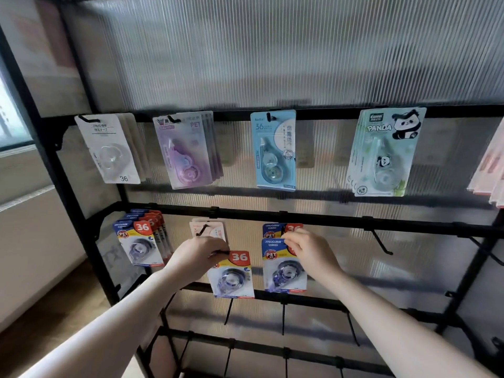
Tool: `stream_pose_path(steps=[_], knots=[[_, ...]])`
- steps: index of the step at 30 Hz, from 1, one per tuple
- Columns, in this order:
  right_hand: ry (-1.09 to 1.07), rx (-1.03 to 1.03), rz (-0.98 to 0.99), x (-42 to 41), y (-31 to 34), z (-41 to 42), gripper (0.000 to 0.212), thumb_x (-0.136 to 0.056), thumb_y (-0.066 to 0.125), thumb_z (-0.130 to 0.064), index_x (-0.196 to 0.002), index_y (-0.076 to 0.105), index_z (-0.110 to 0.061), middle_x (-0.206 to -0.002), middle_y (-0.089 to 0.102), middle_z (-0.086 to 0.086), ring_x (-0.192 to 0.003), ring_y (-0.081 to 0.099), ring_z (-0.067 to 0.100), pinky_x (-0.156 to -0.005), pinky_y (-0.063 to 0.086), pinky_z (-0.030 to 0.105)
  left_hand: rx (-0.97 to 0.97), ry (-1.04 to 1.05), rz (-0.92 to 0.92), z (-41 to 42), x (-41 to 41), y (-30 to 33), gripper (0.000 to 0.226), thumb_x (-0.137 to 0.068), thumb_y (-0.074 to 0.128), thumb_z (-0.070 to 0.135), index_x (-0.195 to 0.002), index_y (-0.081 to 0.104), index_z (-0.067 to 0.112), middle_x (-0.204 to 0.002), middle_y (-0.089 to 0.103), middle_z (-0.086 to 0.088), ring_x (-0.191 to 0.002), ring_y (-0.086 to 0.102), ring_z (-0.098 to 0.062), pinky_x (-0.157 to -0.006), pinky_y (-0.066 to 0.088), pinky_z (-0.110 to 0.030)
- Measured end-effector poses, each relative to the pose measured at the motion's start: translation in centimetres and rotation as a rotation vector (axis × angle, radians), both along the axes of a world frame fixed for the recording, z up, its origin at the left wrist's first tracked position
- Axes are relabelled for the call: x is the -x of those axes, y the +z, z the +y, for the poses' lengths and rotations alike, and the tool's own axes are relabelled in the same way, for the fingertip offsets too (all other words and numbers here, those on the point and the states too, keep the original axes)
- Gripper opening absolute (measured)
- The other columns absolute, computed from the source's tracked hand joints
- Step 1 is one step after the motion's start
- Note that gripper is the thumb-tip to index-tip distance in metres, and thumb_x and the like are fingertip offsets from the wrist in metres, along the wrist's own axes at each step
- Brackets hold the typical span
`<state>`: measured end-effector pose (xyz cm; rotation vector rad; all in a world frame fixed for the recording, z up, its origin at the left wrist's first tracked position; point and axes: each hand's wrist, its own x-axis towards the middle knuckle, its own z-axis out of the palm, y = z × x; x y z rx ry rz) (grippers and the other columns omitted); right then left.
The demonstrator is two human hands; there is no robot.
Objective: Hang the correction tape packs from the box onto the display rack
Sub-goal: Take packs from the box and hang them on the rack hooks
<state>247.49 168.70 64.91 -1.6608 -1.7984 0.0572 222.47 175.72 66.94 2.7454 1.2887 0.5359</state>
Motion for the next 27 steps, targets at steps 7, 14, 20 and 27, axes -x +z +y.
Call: stream_pose_path(steps=[7, 14, 20, 27], knots=[[0.057, 0.030, -0.111, -0.4, 1.0, 0.4, 0.025, -0.097, 0.048, -0.017, -0.114, 0.066, -0.010, -0.107, 0.065, 0.007, -0.096, 0.060, 0.024, -0.079, 0.049, 0.036, 0.014, -0.023, -0.019, 0.2, -0.2, -0.7, 0.016, -0.088, 0.061, 0.034, -0.097, 0.069, 0.024, -0.093, 0.069, 0.007, -0.082, 0.062, -0.013, -0.069, 0.050, -0.030], [0.039, 0.093, -0.116, -0.5, 0.8, 1.7, 0.028, -0.098, 0.046, -0.018, -0.118, 0.064, -0.012, -0.112, 0.063, 0.005, -0.101, 0.059, 0.021, -0.084, 0.048, 0.034, 0.019, -0.034, -0.009, 0.4, 0.0, -0.8, 0.017, -0.089, 0.060, 0.033, -0.099, 0.069, 0.023, -0.094, 0.068, 0.007, -0.083, 0.061, -0.013, -0.070, 0.049, -0.028], [0.005, 0.076, -0.155, -0.8, 0.2, 3.2, 0.027, -0.098, 0.046, -0.019, -0.117, 0.064, -0.013, -0.108, 0.064, 0.006, -0.096, 0.059, 0.022, -0.078, 0.048, 0.033, 0.049, -0.015, 0.015, 0.7, 0.7, -1.4, 0.018, -0.090, 0.057, 0.039, -0.099, 0.067, 0.028, -0.094, 0.066, 0.009, -0.080, 0.062, -0.011, -0.069, 0.050, -0.029], [-0.040, 0.049, -0.178, -1.3, 0.0, 4.5, 0.030, -0.098, 0.045, -0.019, -0.123, 0.061, -0.016, -0.104, 0.062, 0.005, -0.094, 0.058, 0.022, -0.075, 0.047, 0.033, 0.070, 0.009, -0.022, 1.3, 0.6, -2.0, 0.016, -0.089, 0.059, 0.036, -0.098, 0.068, 0.027, -0.093, 0.068, 0.011, -0.081, 0.063, -0.011, -0.070, 0.051, -0.032]])
